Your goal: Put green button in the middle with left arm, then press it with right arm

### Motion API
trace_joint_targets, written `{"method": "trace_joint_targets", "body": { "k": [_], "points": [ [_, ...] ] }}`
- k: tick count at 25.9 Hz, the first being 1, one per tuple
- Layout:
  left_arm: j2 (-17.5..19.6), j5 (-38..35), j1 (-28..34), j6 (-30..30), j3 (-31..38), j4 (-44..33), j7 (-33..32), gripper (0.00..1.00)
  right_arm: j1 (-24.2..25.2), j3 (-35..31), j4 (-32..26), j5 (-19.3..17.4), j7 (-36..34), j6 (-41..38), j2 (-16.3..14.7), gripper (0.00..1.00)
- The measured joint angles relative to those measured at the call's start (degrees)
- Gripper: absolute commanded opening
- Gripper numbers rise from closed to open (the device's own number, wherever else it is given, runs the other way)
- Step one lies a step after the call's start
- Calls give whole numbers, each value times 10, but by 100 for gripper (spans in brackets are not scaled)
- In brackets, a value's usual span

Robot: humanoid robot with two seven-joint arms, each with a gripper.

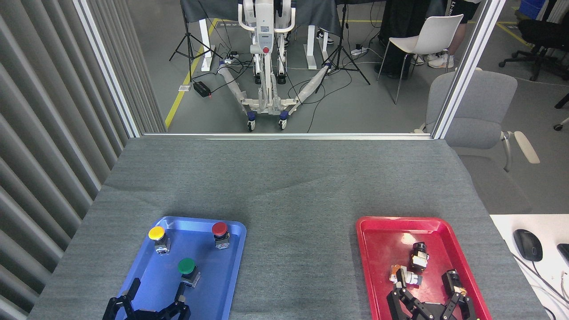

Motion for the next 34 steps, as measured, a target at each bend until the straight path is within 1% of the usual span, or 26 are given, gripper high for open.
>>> {"method": "trace_joint_targets", "body": {
  "k": [13,23,34],
  "points": [
    [-1,30,-9,0,-2,6,-1,100,2,11,2,2,11,-6,-3,100],
    [-1,31,-4,3,-1,4,-1,100,2,11,4,2,39,-6,-5,100],
    [-1,31,-6,5,-1,2,-1,100,2,12,4,2,41,-6,-3,100]
  ]
}}
